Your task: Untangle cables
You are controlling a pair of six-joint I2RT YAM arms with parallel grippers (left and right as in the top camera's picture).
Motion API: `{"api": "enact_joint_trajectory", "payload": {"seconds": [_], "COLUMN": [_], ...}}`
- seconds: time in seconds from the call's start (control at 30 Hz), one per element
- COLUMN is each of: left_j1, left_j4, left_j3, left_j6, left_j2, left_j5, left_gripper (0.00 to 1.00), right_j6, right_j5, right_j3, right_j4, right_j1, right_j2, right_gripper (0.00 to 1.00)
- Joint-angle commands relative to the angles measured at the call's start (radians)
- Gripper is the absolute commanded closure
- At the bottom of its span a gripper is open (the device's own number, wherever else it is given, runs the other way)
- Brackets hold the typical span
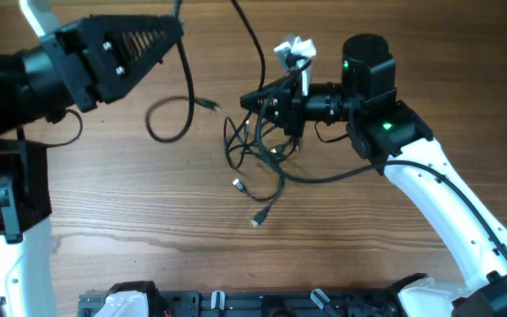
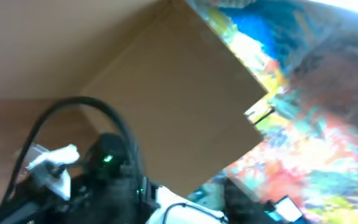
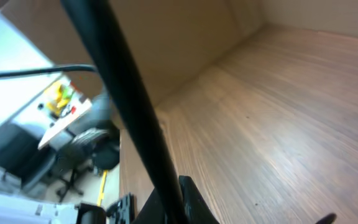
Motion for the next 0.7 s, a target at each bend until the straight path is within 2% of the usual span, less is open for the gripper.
{"api": "enact_joint_trajectory", "payload": {"seconds": [0.0,0.03,0.07,0.13,0.2,0.33,0.5,0.6,0.67], "left_j1": [-0.004,-0.003,-0.004,-0.004,-0.004,-0.004,-0.004,-0.004,-0.004], "left_j4": [-0.155,-0.223,-0.316,-0.484,-0.658,-0.839,-0.938,-0.941,-0.941], "left_j3": [0.006,0.006,0.006,0.006,0.006,-0.001,-0.005,-0.005,-0.005], "left_j6": [0.364,0.422,0.483,0.568,0.63,0.65,0.651,0.651,0.651], "left_j2": [0.039,0.049,0.064,0.095,0.137,0.216,0.326,0.349,0.35], "left_j5": [-0.006,-0.03,-0.08,-0.214,-0.426,-0.73,-0.806,-0.809,-0.809], "left_gripper": [0.21,0.08,0.01,0.0,0.0,0.0,0.0,0.0,0.0], "right_j6": [0.1,0.1,0.085,0.037,-0.003,-0.03,-0.039,-0.043,-0.106], "right_j5": [0.076,0.106,0.174,0.291,0.404,0.559,0.642,0.721,0.748], "right_j3": [0.046,0.067,0.113,0.195,0.296,0.462,0.657,0.718,0.735], "right_j4": [-0.037,-0.078,-0.178,-0.348,-0.513,-0.68,-0.649,-0.588,-0.527], "right_j1": [-0.017,-0.017,-0.017,-0.017,-0.017,-0.017,-0.017,-0.017,-0.017], "right_j2": [0.005,0.005,0.005,0.005,0.006,0.006,0.005,0.005,0.005], "right_gripper": [0.96,0.96,0.96,0.96,0.96,0.96,0.96,0.96,0.96]}}
